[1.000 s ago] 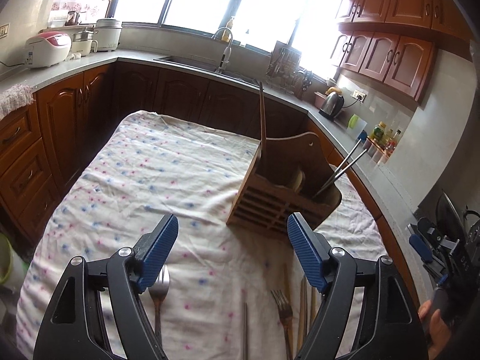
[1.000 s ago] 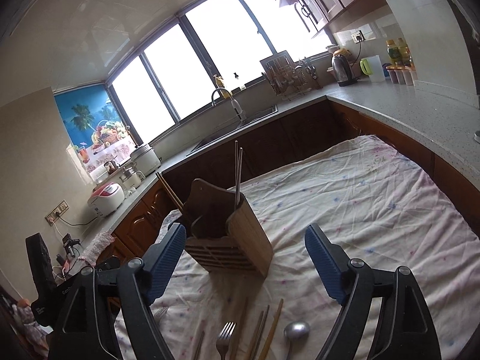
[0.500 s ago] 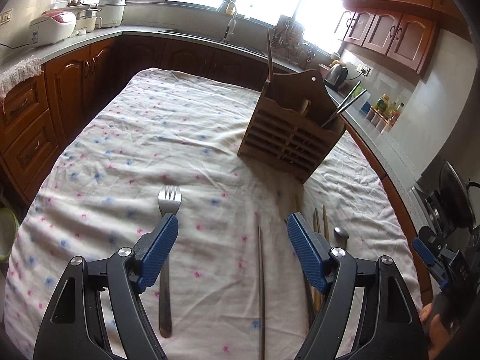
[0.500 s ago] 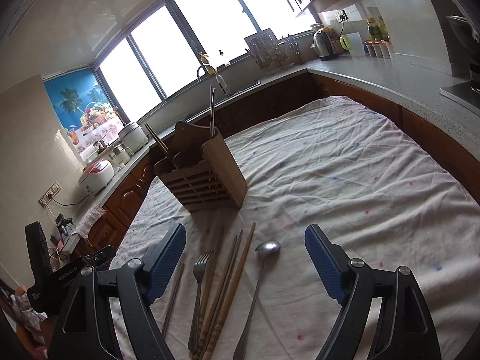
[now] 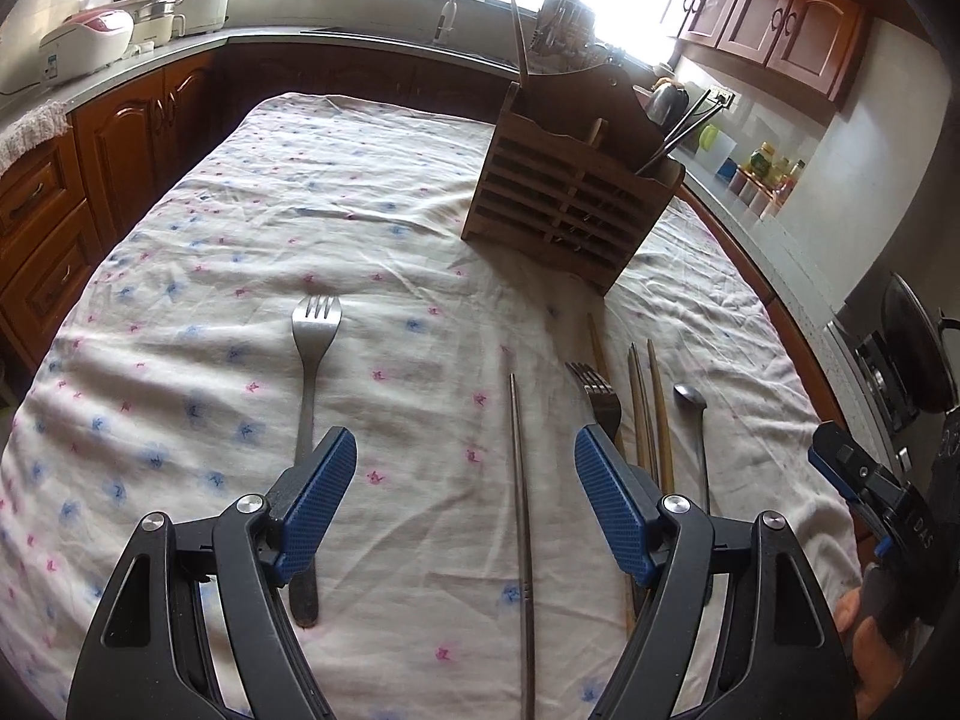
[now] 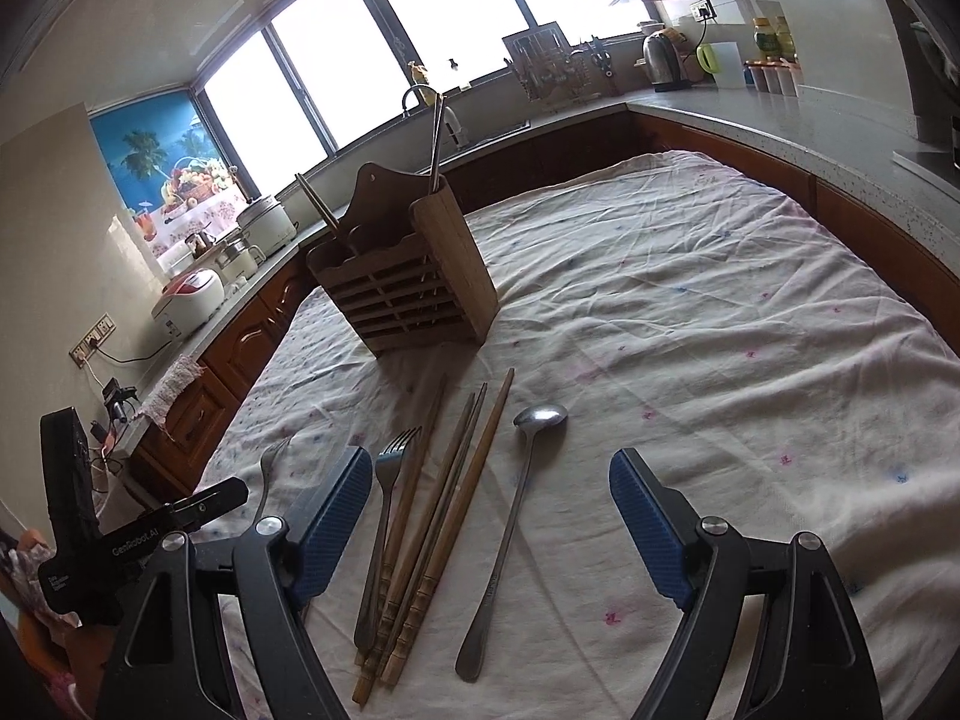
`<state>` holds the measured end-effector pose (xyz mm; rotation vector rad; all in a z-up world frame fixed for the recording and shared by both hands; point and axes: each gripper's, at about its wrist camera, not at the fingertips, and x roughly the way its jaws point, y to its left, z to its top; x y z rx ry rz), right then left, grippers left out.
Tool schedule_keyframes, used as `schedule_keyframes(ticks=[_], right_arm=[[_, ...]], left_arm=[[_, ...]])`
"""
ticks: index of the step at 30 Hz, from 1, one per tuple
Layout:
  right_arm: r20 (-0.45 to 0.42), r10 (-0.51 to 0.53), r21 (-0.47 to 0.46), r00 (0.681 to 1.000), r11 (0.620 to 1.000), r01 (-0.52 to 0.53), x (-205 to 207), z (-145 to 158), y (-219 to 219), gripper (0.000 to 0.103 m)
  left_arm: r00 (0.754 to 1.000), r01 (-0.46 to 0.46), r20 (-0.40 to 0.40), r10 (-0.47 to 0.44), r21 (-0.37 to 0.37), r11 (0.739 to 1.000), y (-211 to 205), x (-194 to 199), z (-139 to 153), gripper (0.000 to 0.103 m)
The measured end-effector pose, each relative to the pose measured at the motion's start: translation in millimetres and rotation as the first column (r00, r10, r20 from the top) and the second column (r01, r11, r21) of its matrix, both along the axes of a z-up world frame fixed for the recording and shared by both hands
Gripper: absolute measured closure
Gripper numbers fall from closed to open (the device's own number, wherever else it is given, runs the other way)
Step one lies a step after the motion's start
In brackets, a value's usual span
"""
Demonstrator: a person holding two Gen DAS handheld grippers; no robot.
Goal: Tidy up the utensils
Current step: 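Move both tools back toward the fork, spoon and remaining chopsticks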
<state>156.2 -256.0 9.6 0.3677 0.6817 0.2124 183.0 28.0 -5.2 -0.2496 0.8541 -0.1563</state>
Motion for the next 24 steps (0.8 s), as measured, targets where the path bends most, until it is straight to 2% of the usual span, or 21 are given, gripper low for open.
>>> schedule_keyframes(ticks=[6, 8, 9, 11, 14, 16, 24], right_arm=[[-0.01, 0.011, -0.011, 1.0, 1.0, -0.012, 11, -1, 6, 0.023], [-0.019, 0.016, -0.017, 1.0, 1.0, -0.016, 16, -2, 9, 0.035], [-0.027, 0.021, -0.016, 0.999, 1.0, -0.022, 19, -3, 10, 0.039], [-0.046, 0.032, -0.008, 0.998, 0.999, -0.032, 26, -5, 12, 0.052], [-0.077, 0.047, 0.001, 0.996, 0.999, -0.047, 38, -11, 16, 0.065], [-0.099, 0.061, 0.01, 0.993, 0.998, -0.06, 47, -15, 20, 0.068], [-0.194, 0.08, 0.0, 0.978, 0.997, -0.082, 85, -39, 37, 0.076]], left_arm=[[0.999, 0.029, -0.015, -0.029, 0.003, 1.0, -5, 7, -3, 0.026], [0.999, 0.039, -0.017, -0.039, 0.002, 0.999, -6, 10, -5, 0.028], [0.999, 0.046, -0.021, -0.046, 0.002, 0.999, -8, 12, -5, 0.033], [0.997, 0.069, -0.04, -0.069, -0.006, 0.998, -11, 17, -9, 0.042], [0.993, 0.1, -0.067, -0.1, -0.012, 0.995, -15, 25, -15, 0.057], [0.989, 0.119, -0.084, -0.119, -0.006, 0.993, -20, 31, -19, 0.066], [0.972, 0.187, -0.143, -0.184, 0.005, 0.982, -35, 54, -32, 0.081]])
